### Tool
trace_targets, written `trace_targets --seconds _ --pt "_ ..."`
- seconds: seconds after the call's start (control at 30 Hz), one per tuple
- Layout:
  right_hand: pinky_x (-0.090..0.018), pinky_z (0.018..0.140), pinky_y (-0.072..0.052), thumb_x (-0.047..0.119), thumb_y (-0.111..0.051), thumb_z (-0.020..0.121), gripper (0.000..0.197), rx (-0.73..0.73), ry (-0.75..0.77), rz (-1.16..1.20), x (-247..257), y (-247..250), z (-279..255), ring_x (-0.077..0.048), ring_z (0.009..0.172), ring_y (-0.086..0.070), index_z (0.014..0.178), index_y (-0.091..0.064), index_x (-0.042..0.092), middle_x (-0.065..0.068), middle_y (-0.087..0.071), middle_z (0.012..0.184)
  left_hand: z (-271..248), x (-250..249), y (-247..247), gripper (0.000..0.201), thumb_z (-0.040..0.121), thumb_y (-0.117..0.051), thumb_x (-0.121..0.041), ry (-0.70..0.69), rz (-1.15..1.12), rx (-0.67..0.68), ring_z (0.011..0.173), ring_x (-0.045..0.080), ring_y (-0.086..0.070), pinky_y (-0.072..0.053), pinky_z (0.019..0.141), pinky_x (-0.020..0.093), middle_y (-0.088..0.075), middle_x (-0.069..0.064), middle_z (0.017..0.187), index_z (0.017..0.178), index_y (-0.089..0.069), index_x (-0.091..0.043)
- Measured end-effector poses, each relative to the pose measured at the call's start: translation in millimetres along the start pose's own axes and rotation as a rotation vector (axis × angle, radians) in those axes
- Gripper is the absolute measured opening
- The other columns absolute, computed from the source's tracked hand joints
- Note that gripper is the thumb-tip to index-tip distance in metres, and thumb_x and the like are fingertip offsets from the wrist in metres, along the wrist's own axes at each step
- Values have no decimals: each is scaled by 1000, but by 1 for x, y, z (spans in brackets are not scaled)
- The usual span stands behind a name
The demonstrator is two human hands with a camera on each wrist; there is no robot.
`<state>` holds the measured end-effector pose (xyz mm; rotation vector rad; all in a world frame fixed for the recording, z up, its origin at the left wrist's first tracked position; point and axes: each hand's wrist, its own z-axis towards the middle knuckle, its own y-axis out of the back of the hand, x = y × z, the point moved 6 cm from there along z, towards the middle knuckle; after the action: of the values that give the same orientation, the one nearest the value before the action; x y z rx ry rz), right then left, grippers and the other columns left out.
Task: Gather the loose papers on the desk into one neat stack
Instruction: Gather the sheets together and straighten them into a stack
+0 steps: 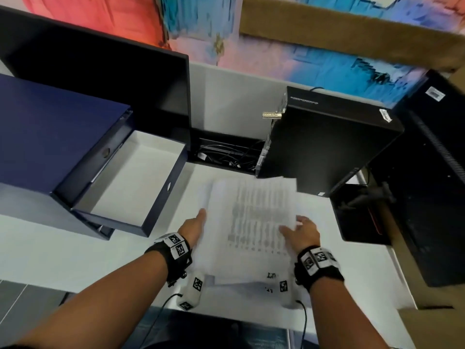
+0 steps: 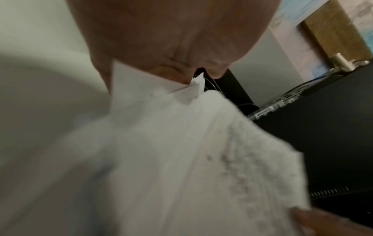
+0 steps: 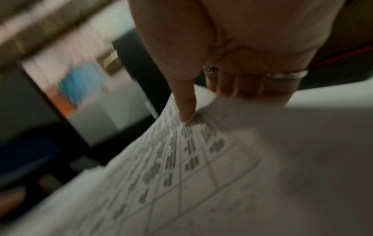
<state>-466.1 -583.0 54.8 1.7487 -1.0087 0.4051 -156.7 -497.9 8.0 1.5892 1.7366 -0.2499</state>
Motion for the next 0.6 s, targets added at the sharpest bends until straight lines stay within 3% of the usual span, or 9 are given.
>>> trace_targets --seconds 0.07,0.13,0.2,0.27,0.33,0.43,0.53,0.6 --pt "-35 107 -43 30 -68 88 58 131 -9 -203 -16 -36 -3 -27 125 -55 140 -50 11 -10 -55 140 2 3 -3 71 92 -50 -59 -27 -8 37 117 29 -56 -41 101 33 -58 12 132 138 -50 -6" --pt "-39 108 -40 37 -62 91 55 147 20 -290 -22 -53 -10 -28 129 -49 140 -51 14 -7 -50 144 8 3 -6 52 89 -63 -41 -112 169 49 103 26 -61 -47 92 30 -65 7 123 128 -59 -7" --pt "-44 105 -40 45 -61 88 60 3 -85 -375 -31 -42 -12 -33 128 -42 141 -48 19 -5 -42 147 12 4 -7 39 89 -64 -26 -167 311 29 101 26 -64 -49 83 28 -67 9 119 123 -62 -7" --pt "-47 101 -40 48 -63 85 69 -117 -275 -420 -46 -21 -16 -35 125 -39 143 -42 17 -8 -36 145 14 4 -8 38 89 -64 -24 -194 362 32 102 27 -65 -49 81 28 -67 10 118 122 -60 -7" --pt "-47 100 -39 50 -66 82 74 -120 -364 -422 -59 -10 -18 -36 125 -38 142 -41 13 -12 -37 142 15 3 -7 36 89 -63 -24 -201 380 24 97 25 -63 -49 82 29 -67 10 117 121 -59 -7" --pt "-45 100 -40 50 -70 80 75 -90 -364 -396 -71 -7 -10 -37 125 -43 137 -43 9 -14 -44 138 17 2 -8 32 90 -63 -23 -218 406 10 89 21 -58 -45 77 28 -66 8 114 118 -60 -6" --pt "-46 97 -48 49 -76 73 80 -97 -384 -273 -72 -7 -8 -40 117 -53 134 -47 6 -17 -50 132 19 0 -8 33 91 -62 -24 -227 429 3 89 21 -57 -43 76 28 -64 8 112 117 -58 -5" --pt "-43 92 -51 44 -78 76 81 -92 -396 -199 -70 -7 -10 -40 116 -55 136 -43 3 -20 -45 136 20 0 -8 33 90 -62 -25 -227 432 13 91 23 -61 -46 76 29 -66 10 113 117 -59 -6"
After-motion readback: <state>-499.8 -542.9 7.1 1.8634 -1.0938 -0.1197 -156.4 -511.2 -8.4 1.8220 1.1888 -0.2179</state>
